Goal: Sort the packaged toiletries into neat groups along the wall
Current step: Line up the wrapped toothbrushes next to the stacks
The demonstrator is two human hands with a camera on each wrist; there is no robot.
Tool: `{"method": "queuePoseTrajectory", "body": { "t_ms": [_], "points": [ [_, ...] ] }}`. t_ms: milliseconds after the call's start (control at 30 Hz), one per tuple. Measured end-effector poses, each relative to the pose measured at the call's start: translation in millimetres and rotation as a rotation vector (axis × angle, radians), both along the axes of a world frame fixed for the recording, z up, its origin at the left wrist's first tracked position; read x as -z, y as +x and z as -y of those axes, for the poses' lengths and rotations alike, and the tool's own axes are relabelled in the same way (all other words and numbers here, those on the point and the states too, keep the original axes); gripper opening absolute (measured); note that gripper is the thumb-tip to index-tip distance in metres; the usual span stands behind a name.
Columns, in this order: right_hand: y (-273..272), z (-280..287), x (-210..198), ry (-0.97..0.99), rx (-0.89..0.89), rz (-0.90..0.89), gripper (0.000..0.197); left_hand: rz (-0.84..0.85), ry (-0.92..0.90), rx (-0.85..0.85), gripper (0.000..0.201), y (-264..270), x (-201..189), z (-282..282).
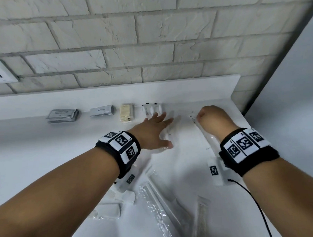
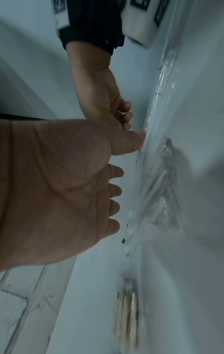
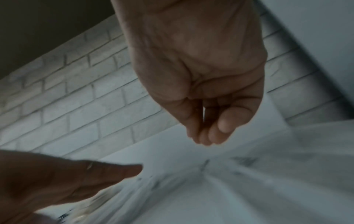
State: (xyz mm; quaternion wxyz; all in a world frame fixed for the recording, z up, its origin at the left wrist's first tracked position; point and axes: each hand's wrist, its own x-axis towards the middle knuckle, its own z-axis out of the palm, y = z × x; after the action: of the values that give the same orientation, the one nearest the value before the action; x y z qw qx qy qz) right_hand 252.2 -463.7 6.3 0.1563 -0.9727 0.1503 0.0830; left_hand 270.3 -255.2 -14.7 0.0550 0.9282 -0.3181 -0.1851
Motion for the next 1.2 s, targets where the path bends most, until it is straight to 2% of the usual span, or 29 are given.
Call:
{"method": "queuePoseTrajectory", "body": {
  "t_ms": [100,200,267,333,400,500,600,700,767,833,933,1100,1200],
  "points": [
    [-16.4,18.1,0.5,0.010,0.047,-0.212,0.026,-0.014,0.131,0.041,0.081,-2.1,0.3,8.4],
    [-29.1,11.0,12.2,-0.083,-0.029,-0.248,0.038,-0.046,0.208,0.035,0.079,-4.2,3.3,9.9],
    [-28.9,3.6,15.0,-0.115,-0.027,-0.259,0.035,-0.055,0.201,0.026,0.079,-4.2,5.2,8.0],
    [-23.5,-2.5,13.1,-0.090,-0.005,-0.287,0.025,-0.062,0.197,0.026,0.080,-4.1,6.1,6.3],
    [-15.8,-8.3,8.8,-0.024,0.027,-0.264,0.010,-0.062,0.194,0.026,0.080,-4.2,6.4,5.5],
    [-2.5,-20.2,-0.5,0.040,0.012,-0.099,0.017,-0.062,0.179,0.022,0.081,-4.6,8.6,4.9],
    [5.9,-39.0,-2.7,-0.015,-0.003,0.049,0.027,-0.066,0.170,0.018,0.082,-4.2,10.8,4.0],
    [6.9,-60.5,9.6,-0.085,-0.175,0.022,0.032,-0.066,0.152,0.026,0.082,-3.4,10.2,3.6],
    [5.6,-66.3,16.7,-0.007,-0.218,0.061,0.029,-0.078,0.132,0.027,0.083,-3.1,9.7,2.8],
    [6.5,-63.8,20.1,0.021,-0.144,0.102,0.030,-0.086,0.127,0.025,0.083,-3.4,9.7,1.6],
    [10.5,-55.2,23.3,-0.011,-0.012,-0.014,0.040,-0.077,0.124,0.030,0.082,-4.5,9.7,0.8],
    [13.9,-58.9,29.5,0.067,-0.184,-0.088,0.043,-0.093,0.091,0.010,0.089,-4.3,10.4,1.4],
    [13.3,-57.3,30.9,0.243,-0.143,-0.064,0.051,-0.117,0.073,-0.010,0.095,-3.1,10.3,0.8]
  ]
}}
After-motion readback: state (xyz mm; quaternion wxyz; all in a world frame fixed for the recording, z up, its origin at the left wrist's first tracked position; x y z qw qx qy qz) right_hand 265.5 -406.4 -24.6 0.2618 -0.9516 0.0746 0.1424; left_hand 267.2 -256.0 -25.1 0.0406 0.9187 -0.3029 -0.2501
